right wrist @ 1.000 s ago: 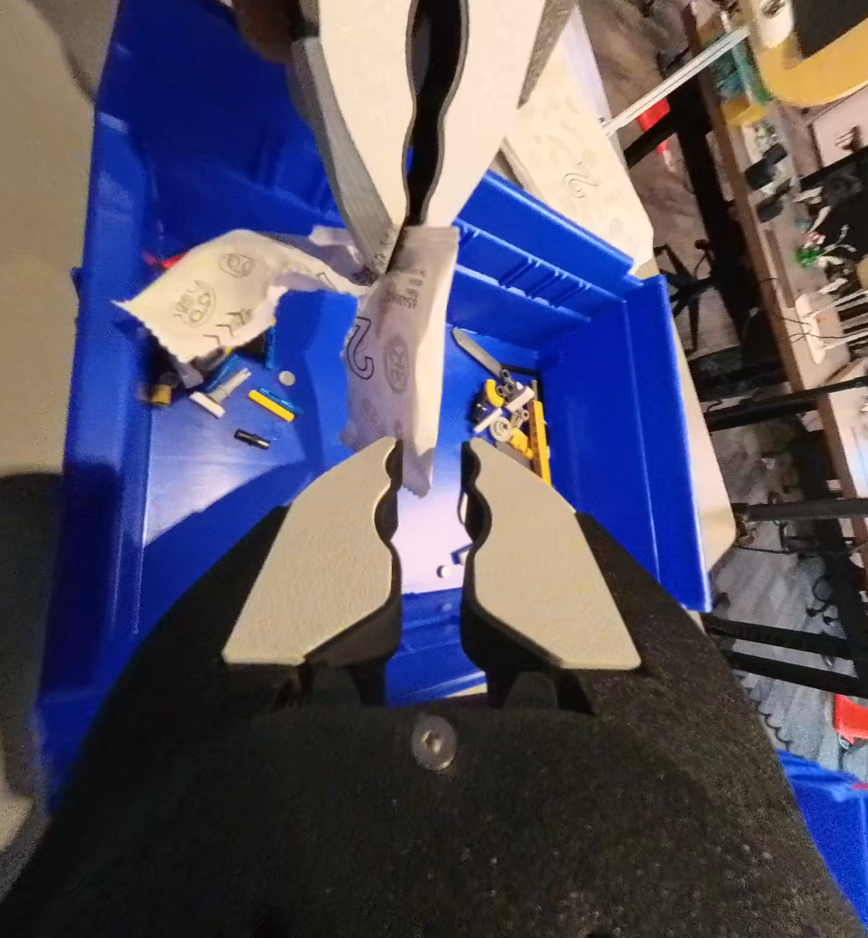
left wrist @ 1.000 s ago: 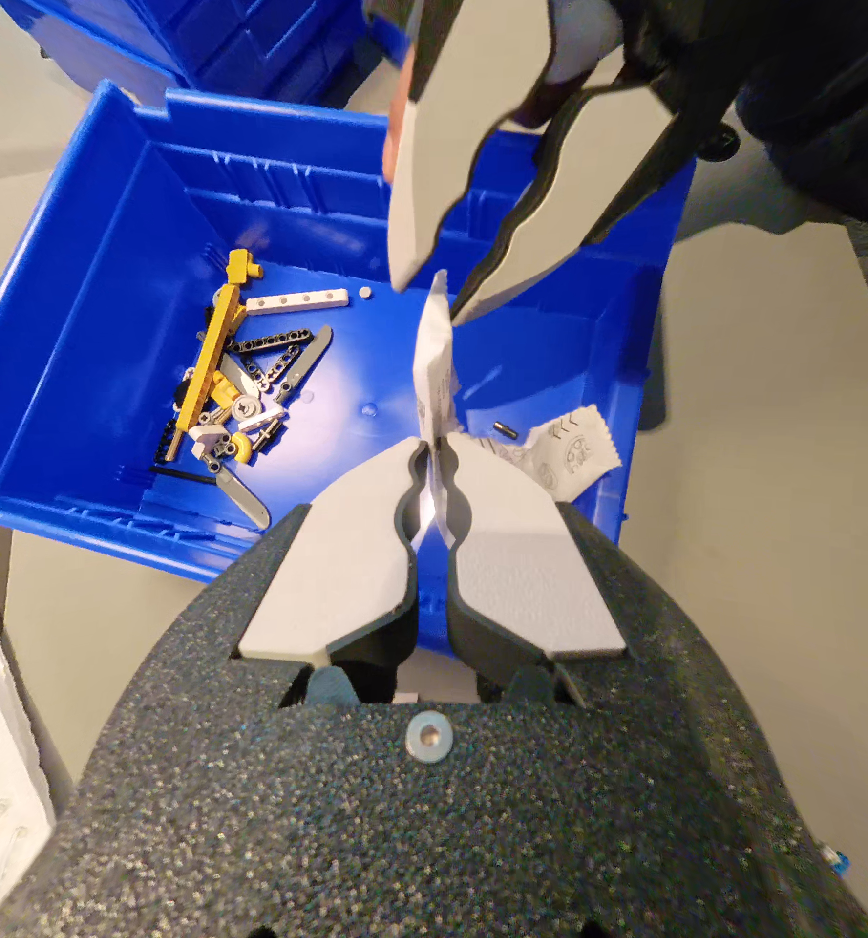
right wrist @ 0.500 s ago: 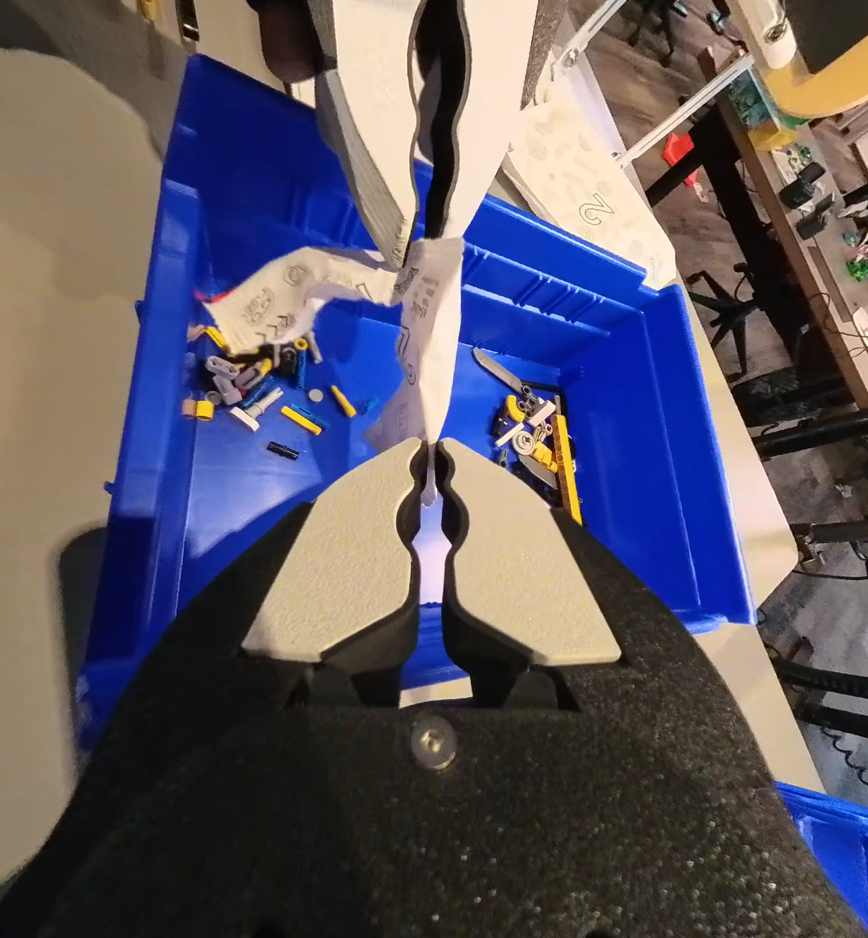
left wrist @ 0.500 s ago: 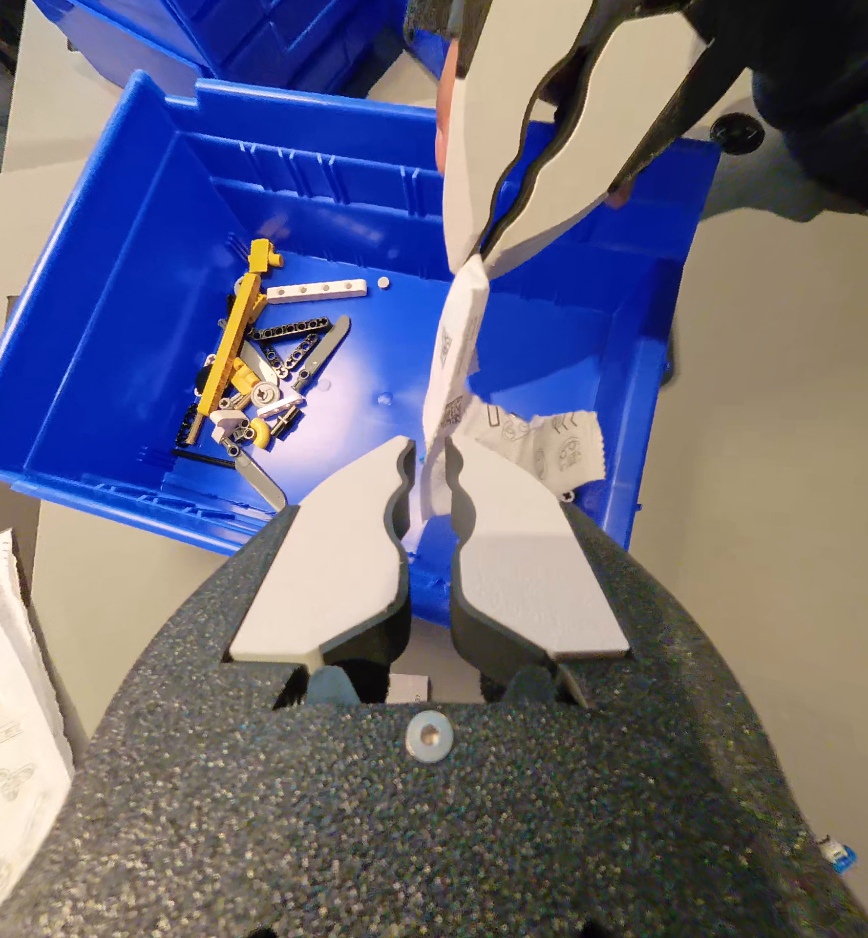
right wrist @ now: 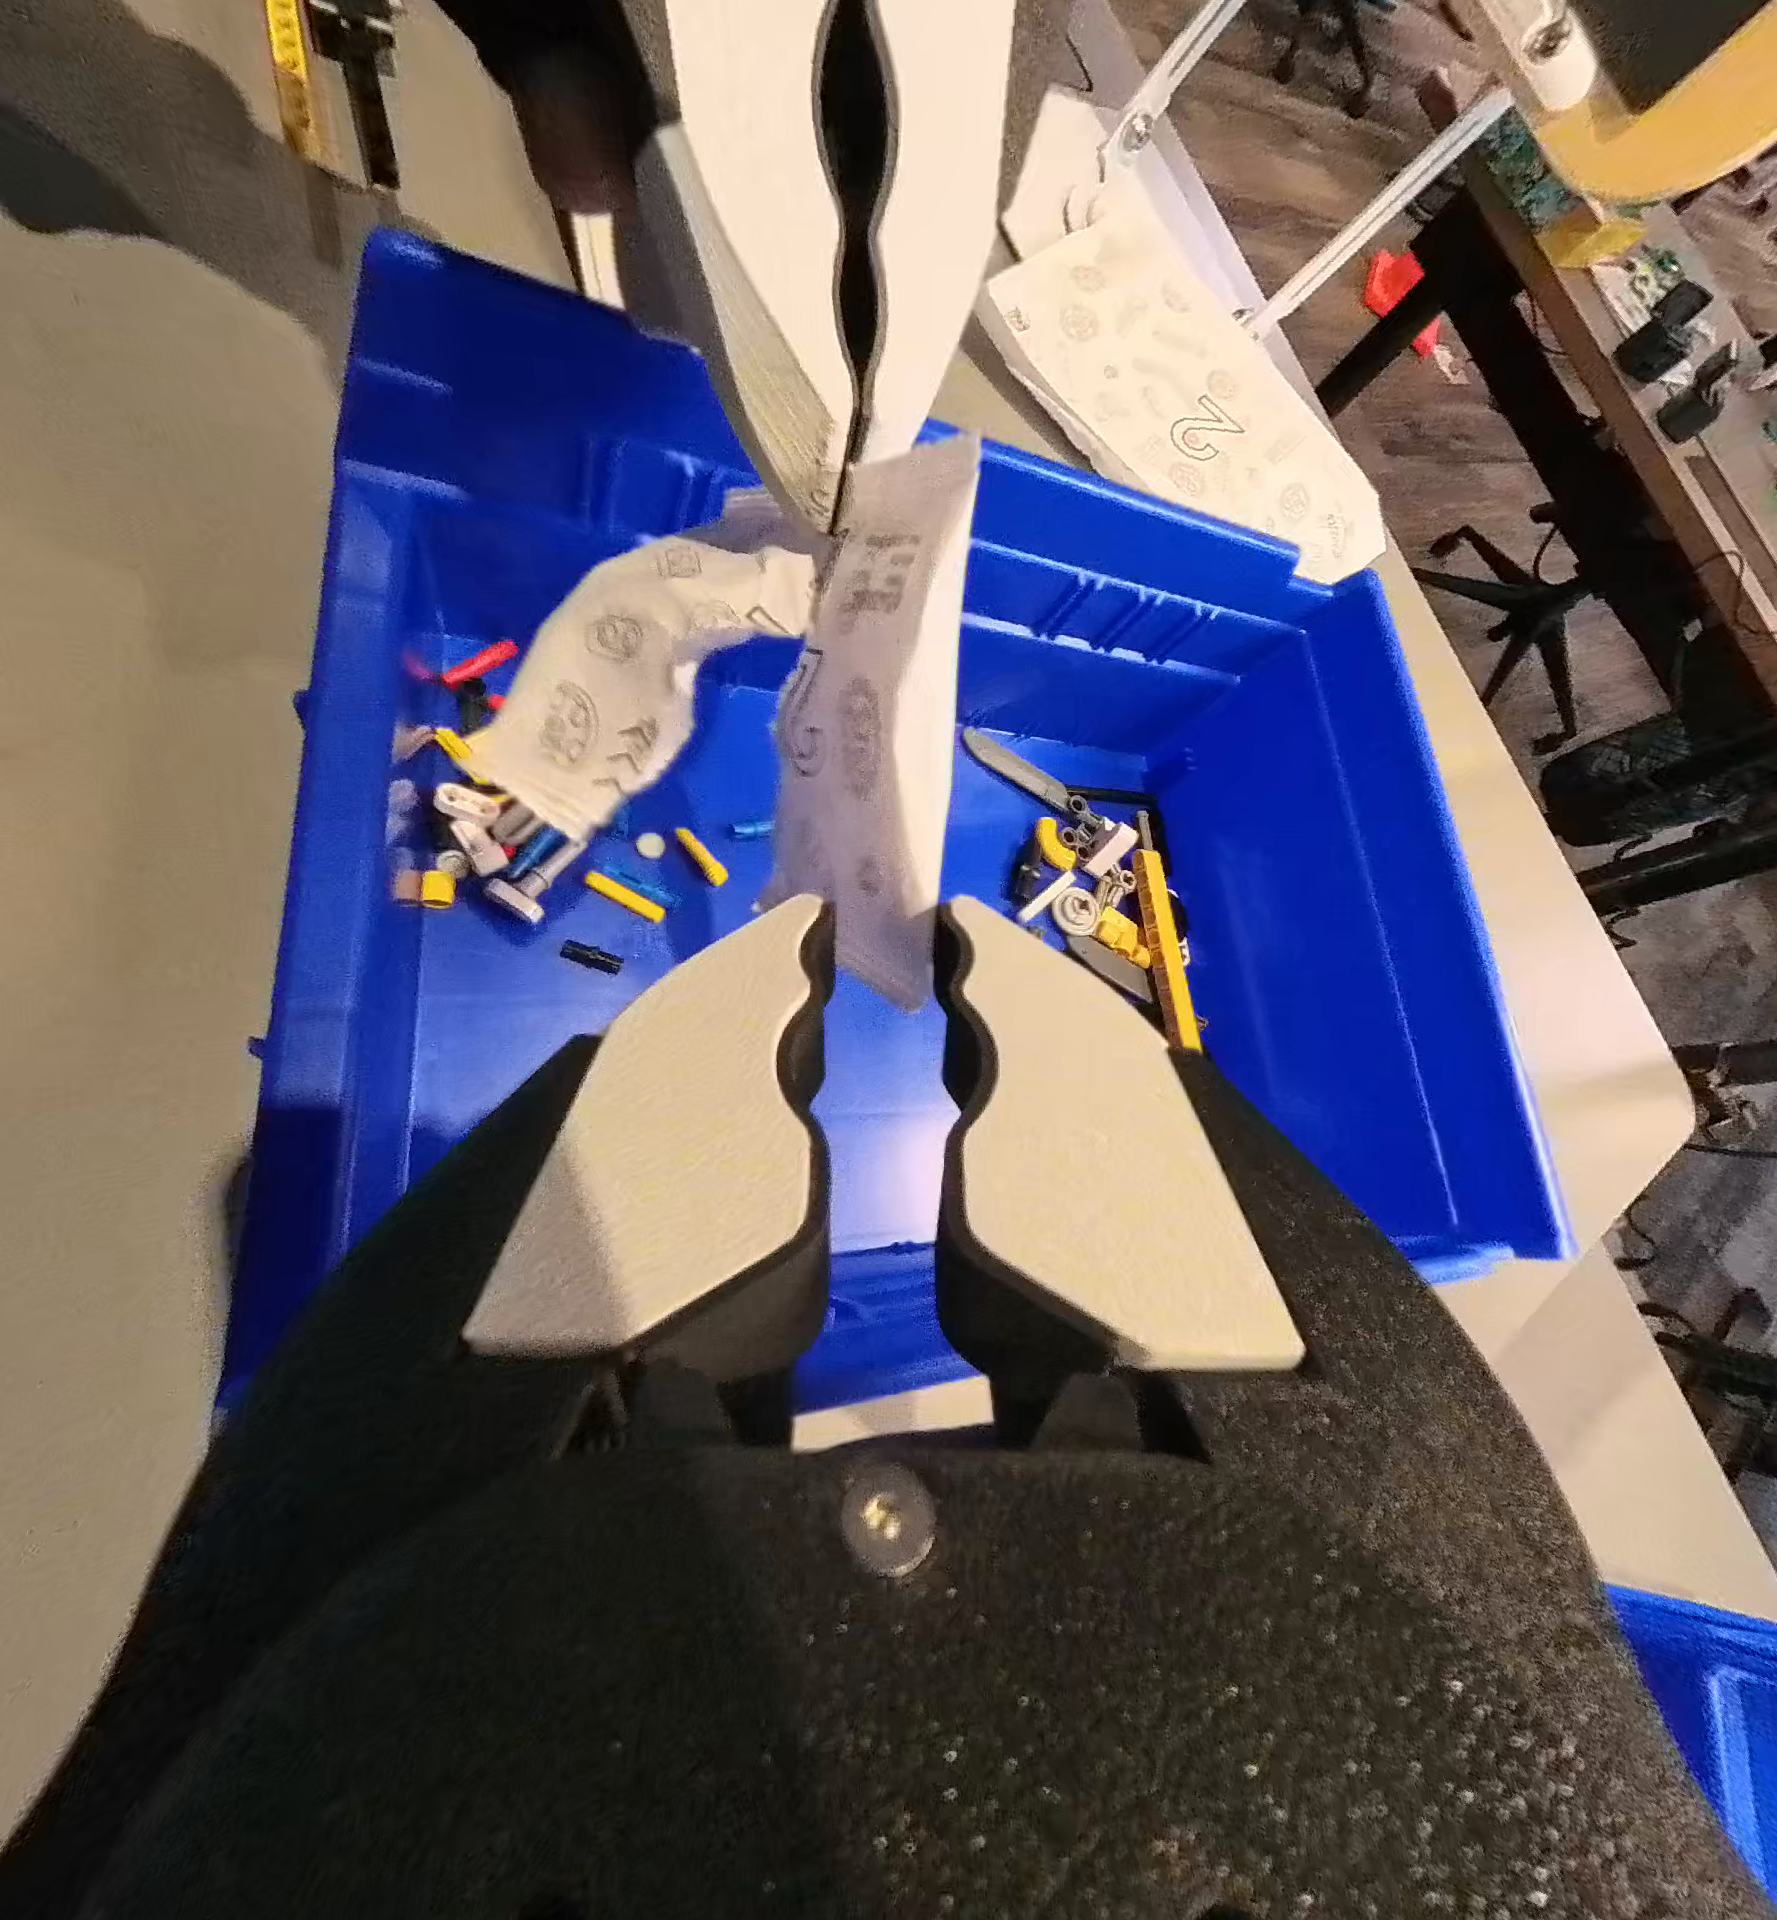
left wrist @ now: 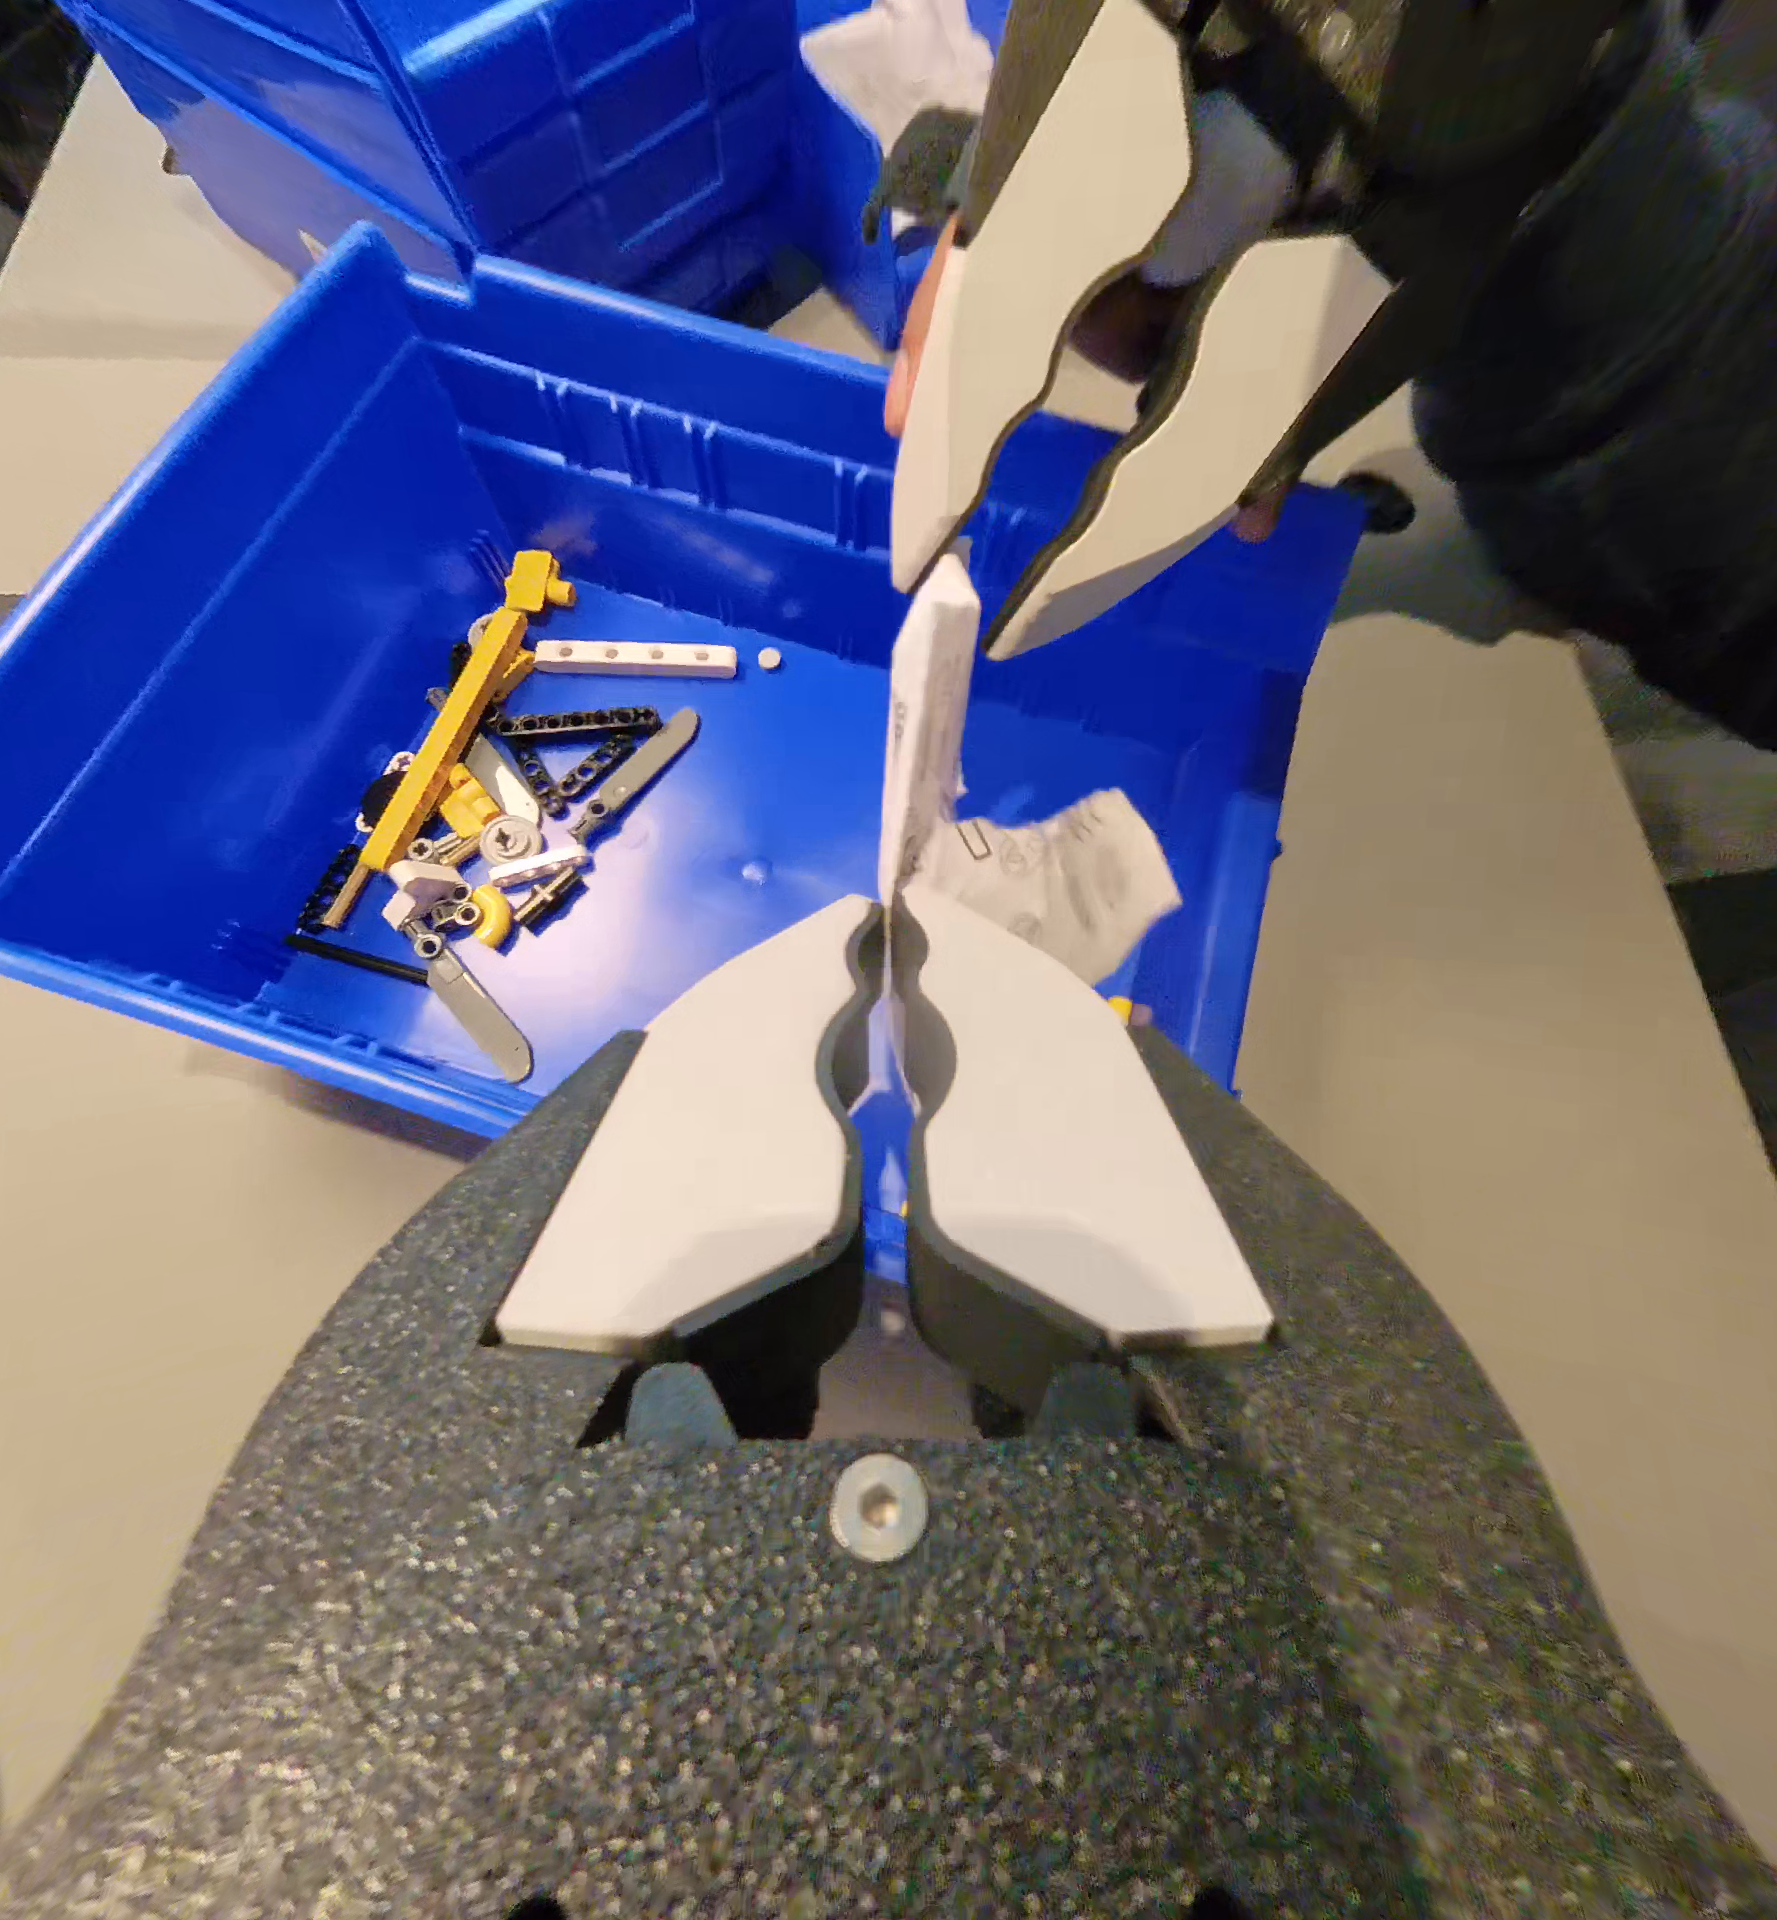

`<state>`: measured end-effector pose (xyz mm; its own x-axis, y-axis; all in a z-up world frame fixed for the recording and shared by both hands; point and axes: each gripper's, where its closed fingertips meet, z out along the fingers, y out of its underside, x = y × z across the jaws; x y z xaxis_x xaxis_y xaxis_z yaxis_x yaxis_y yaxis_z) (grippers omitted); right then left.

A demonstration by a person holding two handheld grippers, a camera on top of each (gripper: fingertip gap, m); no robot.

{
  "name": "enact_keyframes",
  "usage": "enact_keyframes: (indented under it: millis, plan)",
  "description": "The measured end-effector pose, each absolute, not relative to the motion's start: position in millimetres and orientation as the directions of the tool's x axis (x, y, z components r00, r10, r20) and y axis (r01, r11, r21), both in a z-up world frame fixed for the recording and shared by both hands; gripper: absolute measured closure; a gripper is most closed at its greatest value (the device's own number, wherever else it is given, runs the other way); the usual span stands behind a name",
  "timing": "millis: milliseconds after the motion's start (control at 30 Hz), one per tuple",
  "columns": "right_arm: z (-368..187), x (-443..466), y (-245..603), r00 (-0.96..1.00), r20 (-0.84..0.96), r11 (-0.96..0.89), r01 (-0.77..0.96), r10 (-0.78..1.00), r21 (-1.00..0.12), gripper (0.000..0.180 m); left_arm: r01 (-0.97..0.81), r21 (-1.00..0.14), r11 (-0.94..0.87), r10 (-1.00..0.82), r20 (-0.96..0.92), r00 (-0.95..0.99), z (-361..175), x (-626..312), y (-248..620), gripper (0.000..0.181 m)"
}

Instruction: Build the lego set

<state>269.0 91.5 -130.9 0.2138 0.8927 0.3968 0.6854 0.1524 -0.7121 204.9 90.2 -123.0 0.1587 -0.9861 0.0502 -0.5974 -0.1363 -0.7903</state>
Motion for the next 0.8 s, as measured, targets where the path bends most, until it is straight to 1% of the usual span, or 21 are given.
enact_keyframes:
  millis: [33, 267, 367, 400, 467, 600, 700, 800]
  plan:
    - [-130, 270, 91, 0.219, 0.389, 0.145, 0.682, 0.895, -0.717, 0.16, -0.578, -0.802, -0.149, -0.985, 0.07, 0.157, -121, 204, 89, 0.18]
    - [-124, 266, 88, 0.21, 0.358, 0.136, 0.666, 0.91, -0.734, 0.158, -0.481, -0.848, -0.224, -0.974, 0.179, 0.139, -116, 199, 84, 0.18]
    - [-120, 262, 84, 0.197, 0.339, 0.134, 0.654, 0.92, -0.744, 0.167, -0.45, -0.862, -0.234, -0.972, 0.195, 0.133, -116, 198, 83, 0.18]
    - [-119, 262, 84, 0.194, 0.334, 0.133, 0.653, 0.922, -0.746, 0.171, -0.441, -0.866, -0.235, -0.972, 0.195, 0.134, -116, 197, 82, 0.178]
    - [-116, 261, 84, 0.192, 0.32, 0.123, 0.653, 0.928, -0.747, 0.177, -0.429, -0.869, -0.246, -0.968, 0.198, 0.153, -116, 195, 83, 0.168]
    - [-110, 259, 85, 0.177, 0.304, 0.105, 0.686, 0.936, -0.72, 0.178, -0.385, -0.887, -0.253, -0.962, 0.19, 0.195, -109, 185, 80, 0.15]
    - [-103, 255, 86, 0.161, 0.27, 0.073, 0.722, 0.949, -0.688, 0.178, -0.32, -0.914, -0.248, -0.955, 0.175, 0.24, -100, 171, 74, 0.144]
    - [-92, 246, 83, 0.126, 0.203, 0.044, 0.739, 0.971, -0.672, 0.179, -0.234, -0.941, -0.246, -0.941, 0.174, 0.291, -93, 148, 63, 0.144]
